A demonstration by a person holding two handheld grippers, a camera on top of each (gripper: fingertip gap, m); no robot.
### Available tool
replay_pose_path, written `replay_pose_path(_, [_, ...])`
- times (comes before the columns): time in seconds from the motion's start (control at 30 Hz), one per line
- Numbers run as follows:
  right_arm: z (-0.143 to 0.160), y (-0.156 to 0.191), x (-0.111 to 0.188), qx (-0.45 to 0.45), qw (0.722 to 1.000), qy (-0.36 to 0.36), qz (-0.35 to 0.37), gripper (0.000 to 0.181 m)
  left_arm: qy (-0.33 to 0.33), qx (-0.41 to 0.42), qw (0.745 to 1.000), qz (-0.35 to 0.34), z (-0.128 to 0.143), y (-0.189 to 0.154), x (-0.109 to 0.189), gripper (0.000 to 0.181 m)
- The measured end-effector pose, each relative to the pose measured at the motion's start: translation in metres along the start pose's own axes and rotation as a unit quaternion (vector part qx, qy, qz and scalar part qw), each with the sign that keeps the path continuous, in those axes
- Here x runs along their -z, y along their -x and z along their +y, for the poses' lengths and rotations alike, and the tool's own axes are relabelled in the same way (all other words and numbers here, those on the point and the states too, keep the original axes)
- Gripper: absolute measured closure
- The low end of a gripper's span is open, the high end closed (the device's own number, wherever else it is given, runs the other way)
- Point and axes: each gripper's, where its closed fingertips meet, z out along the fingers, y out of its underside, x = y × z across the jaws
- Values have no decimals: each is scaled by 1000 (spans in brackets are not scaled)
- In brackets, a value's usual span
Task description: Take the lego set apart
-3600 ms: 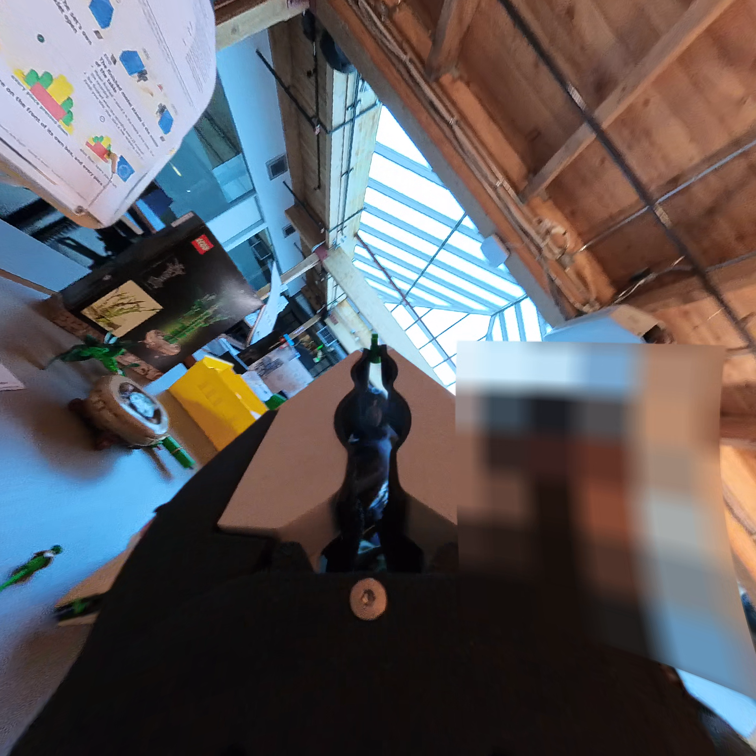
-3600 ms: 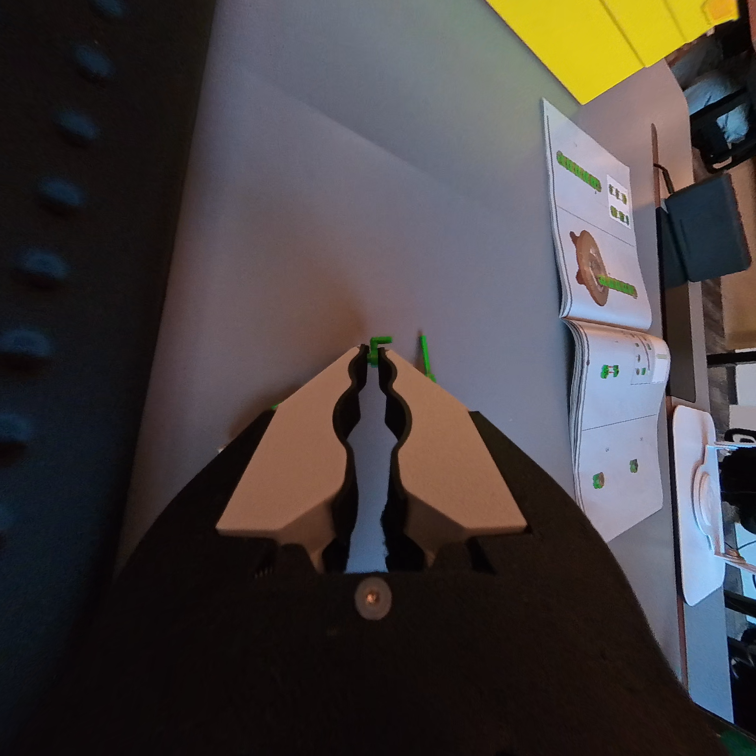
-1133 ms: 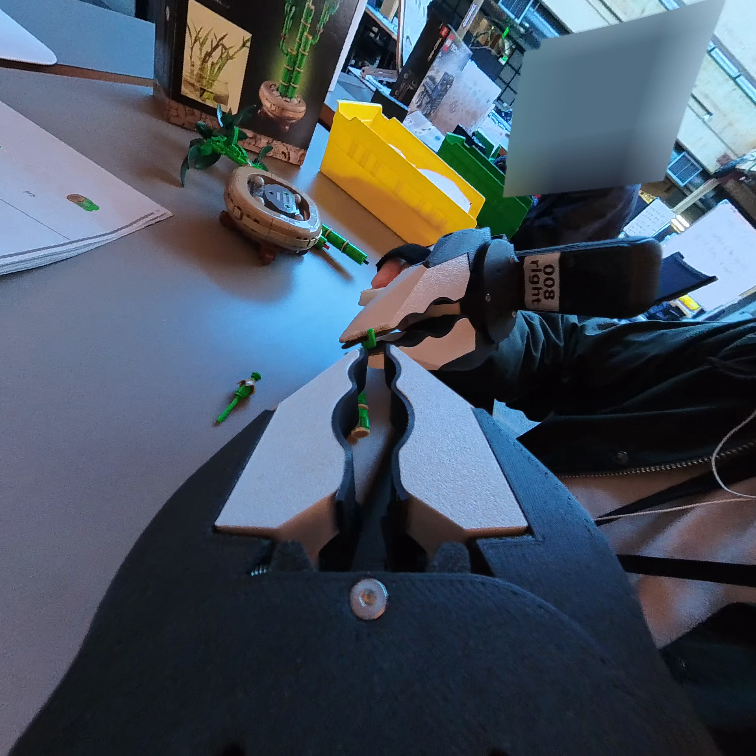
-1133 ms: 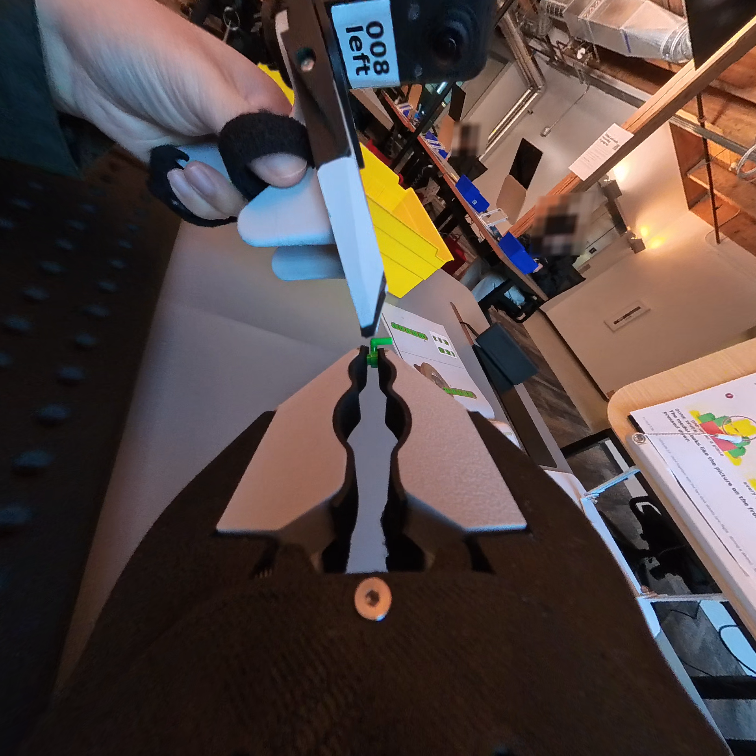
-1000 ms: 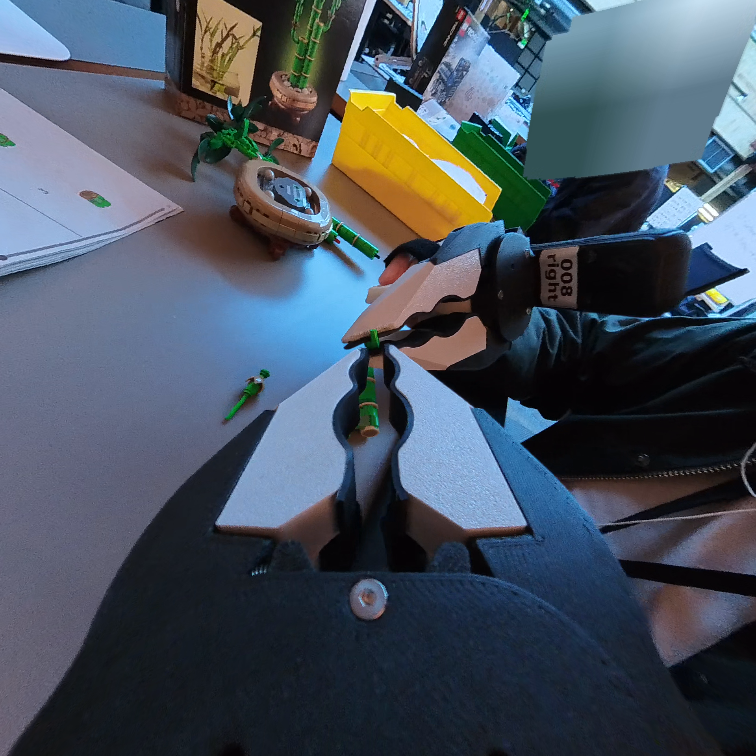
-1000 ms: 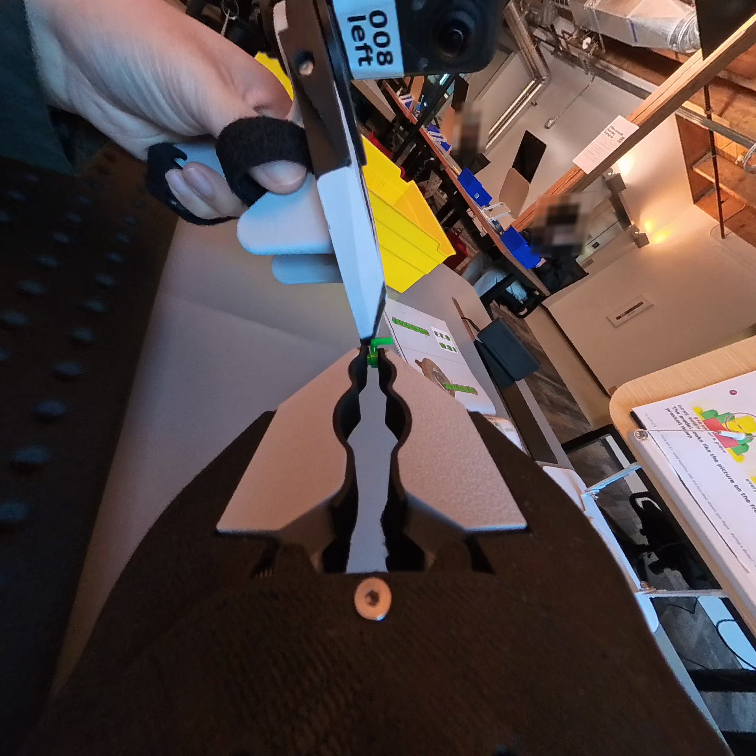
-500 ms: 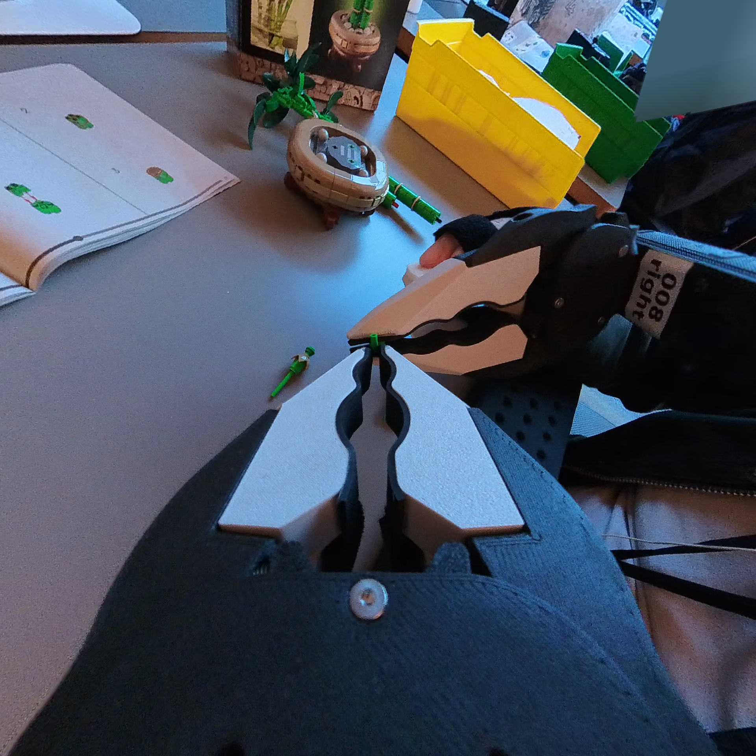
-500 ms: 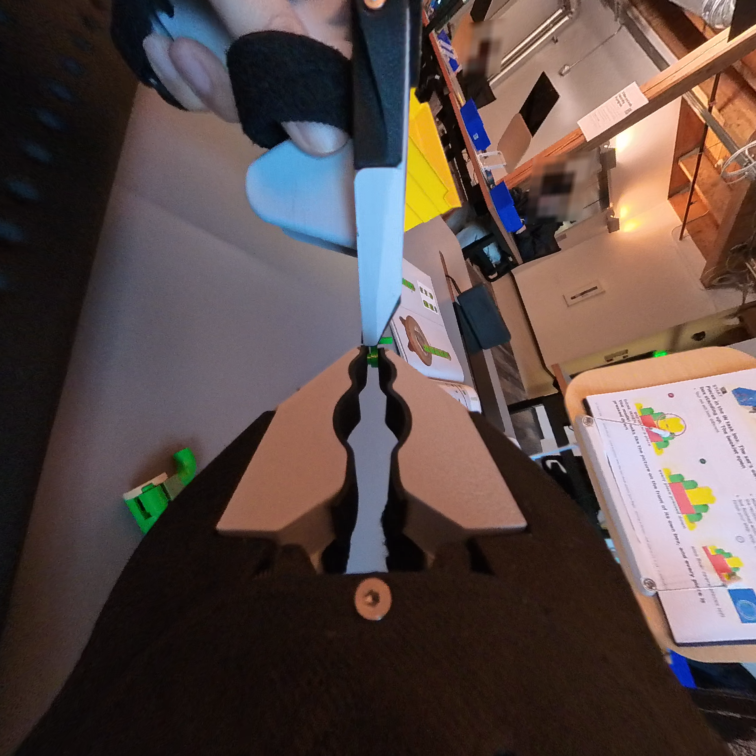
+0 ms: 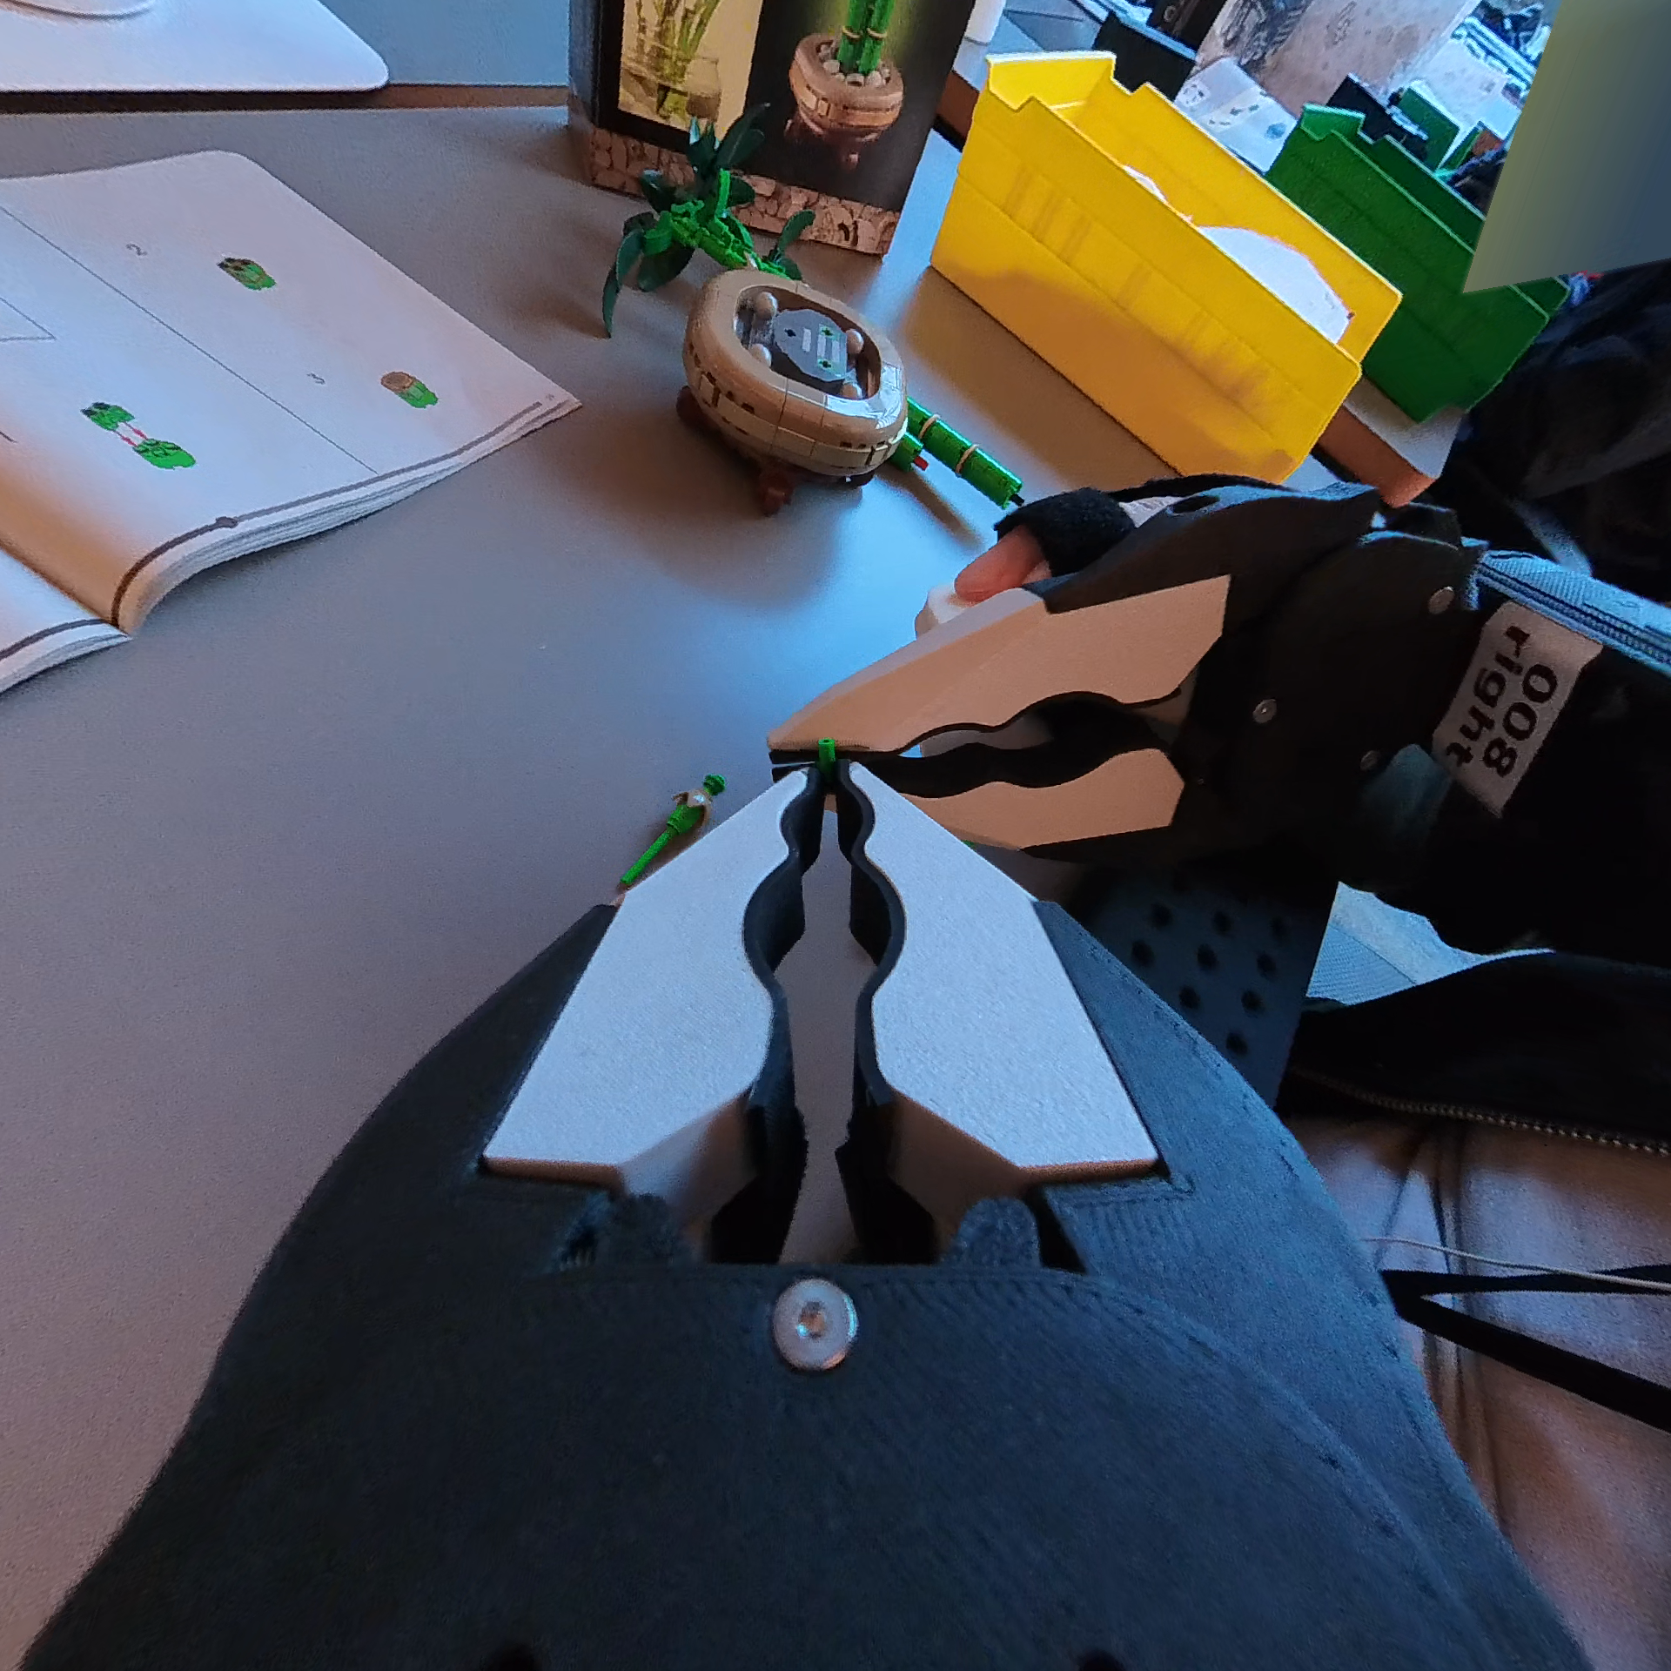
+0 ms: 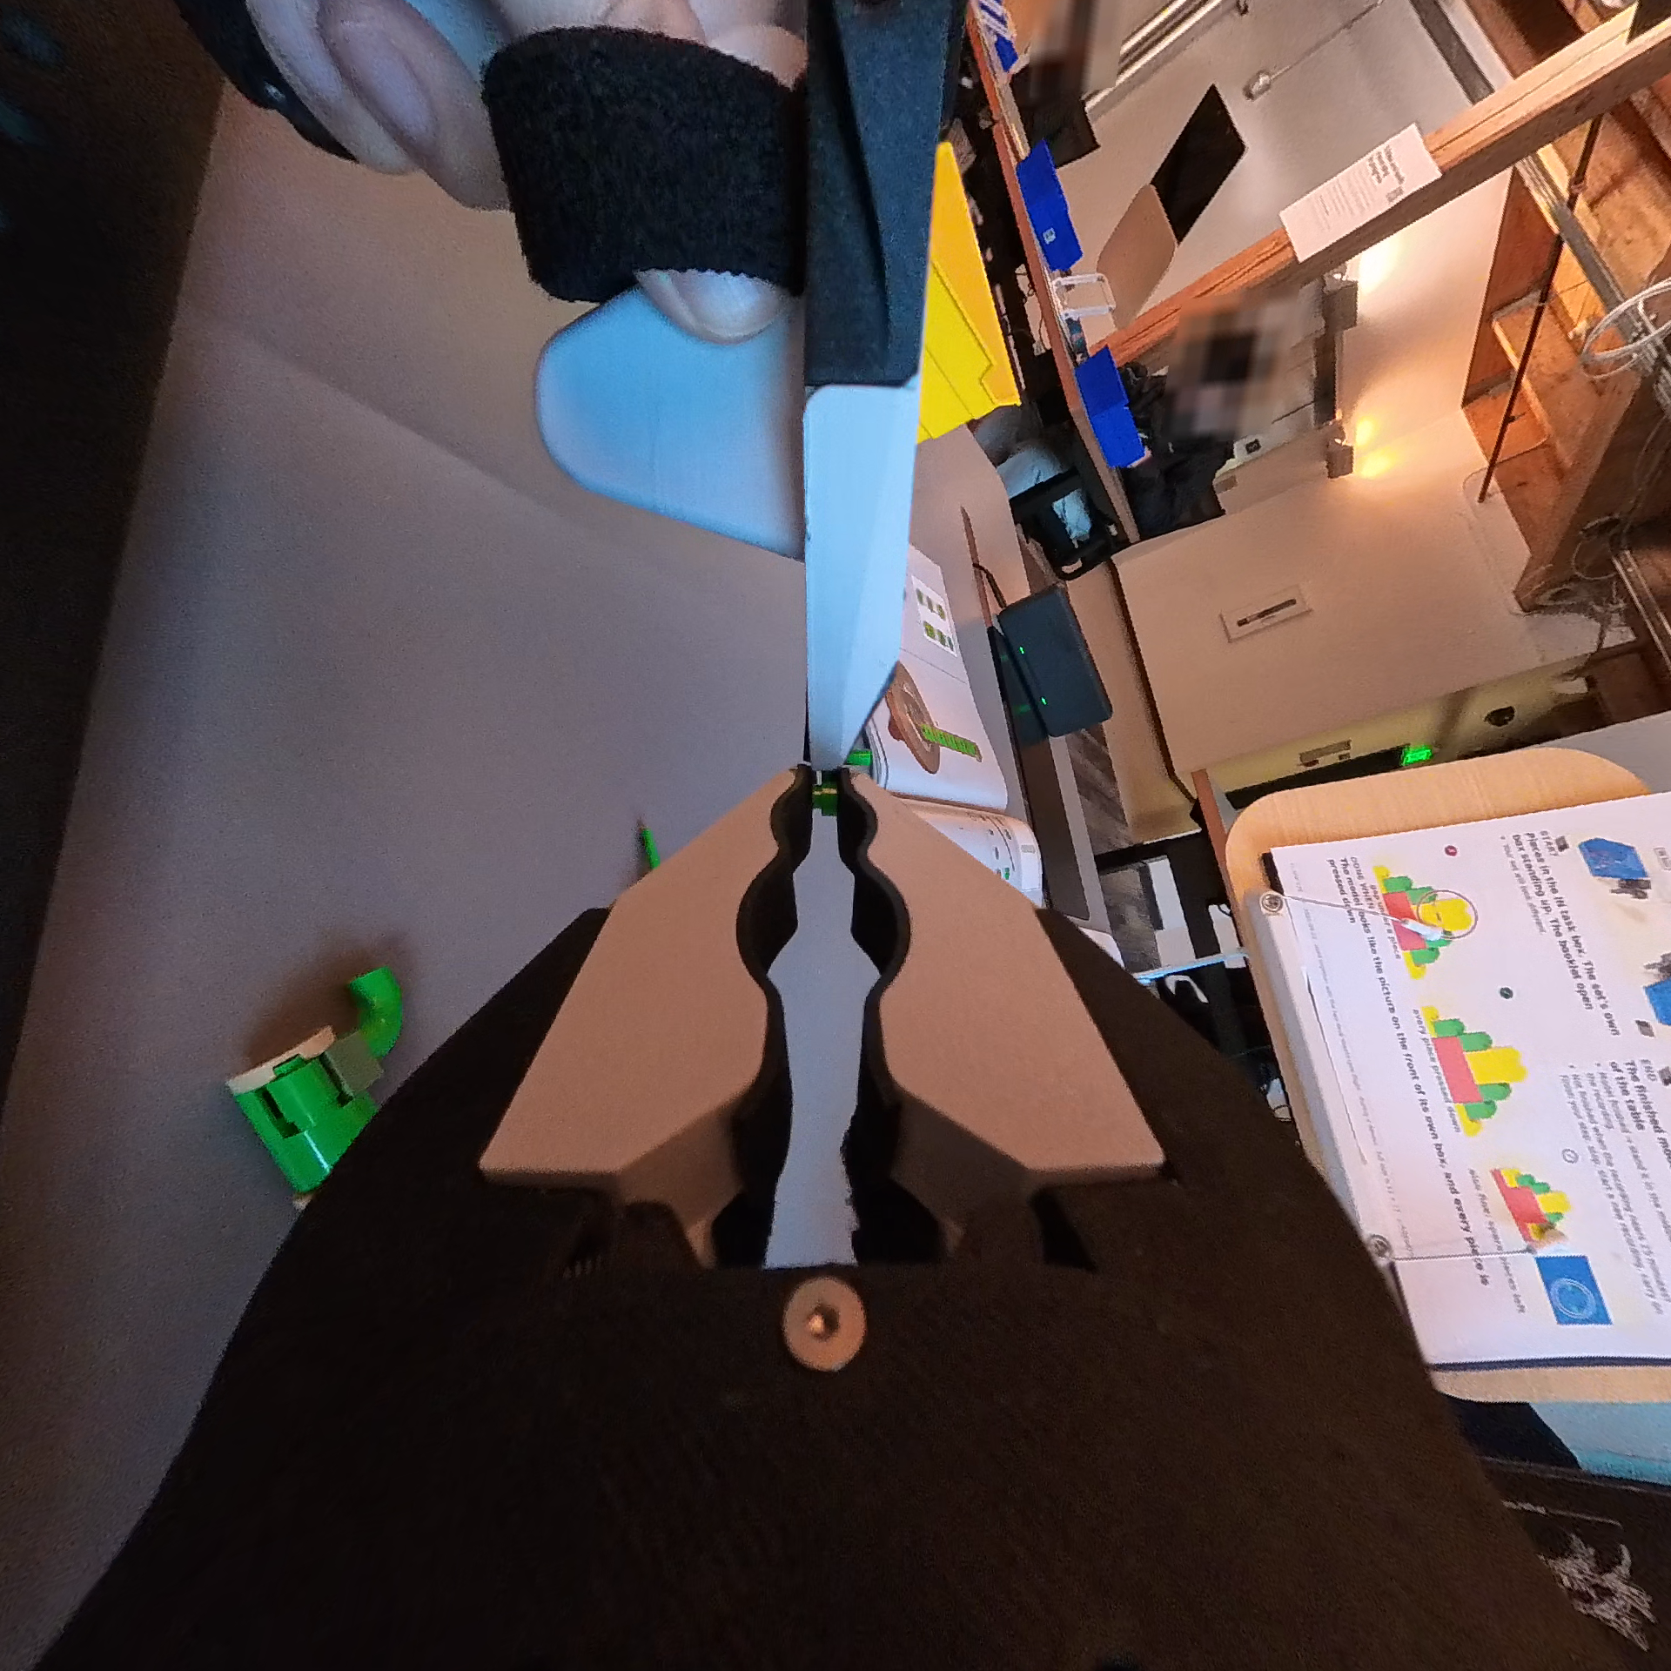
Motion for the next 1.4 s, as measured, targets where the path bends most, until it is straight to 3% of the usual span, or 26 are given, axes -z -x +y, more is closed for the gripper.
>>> replay_pose_path(0.3, [-2,-9,1,-78,997,-26,-5,163,-56,85,992,77,-6,1,13,181])
replay_pose_path(0.47, [3,-14,2,-113,993,-30,-7,163,-139,167,965,148,-23,8,38,181])
replay_pose_path(0.57, [6,-12,0,-112,993,-21,-12,163,-167,180,958,150,-29,16,56,181])
replay_pose_path(0.63, [7,-10,-1,-108,994,-17,-14,164,-198,149,964,96,-41,34,86,181])
replay_pose_path(0.7, [8,-9,-1,-104,994,-15,-16,165,-193,78,976,-70,-45,85,132,181])
replay_pose_path(0.77, [7,-7,-1,-103,994,-12,-22,167,-129,12,942,-309,-30,161,200,181])
replay_pose_path(0.8, [7,-7,-2,-100,995,-10,-21,167,-90,4,921,-380,-18,189,229,181])
replay_pose_path(0.83, [7,-7,-2,-98,995,-10,-20,167,-51,17,914,-402,-4,208,245,181])
replay_pose_path(0.9, [7,-7,-2,-93,995,-8,-19,168,8,81,927,-366,23,226,251,181])
replay_pose_path(0.97, [9,-8,-3,-92,996,-2,-17,168,15,122,934,-335,35,236,252,181])
replay_pose_path(1.07, [17,-9,-4,-99,995,11,-19,168,19,142,929,-342,47,252,260,181])
replay_pose_path(1.27, [37,-18,-6,-119,992,39,-13,168,-7,152,925,-349,43,261,274,159])
replay_pose_path(1.4, [60,-29,-3,-132,989,68,-15,168,-63,135,942,-300,15,227,261,160])
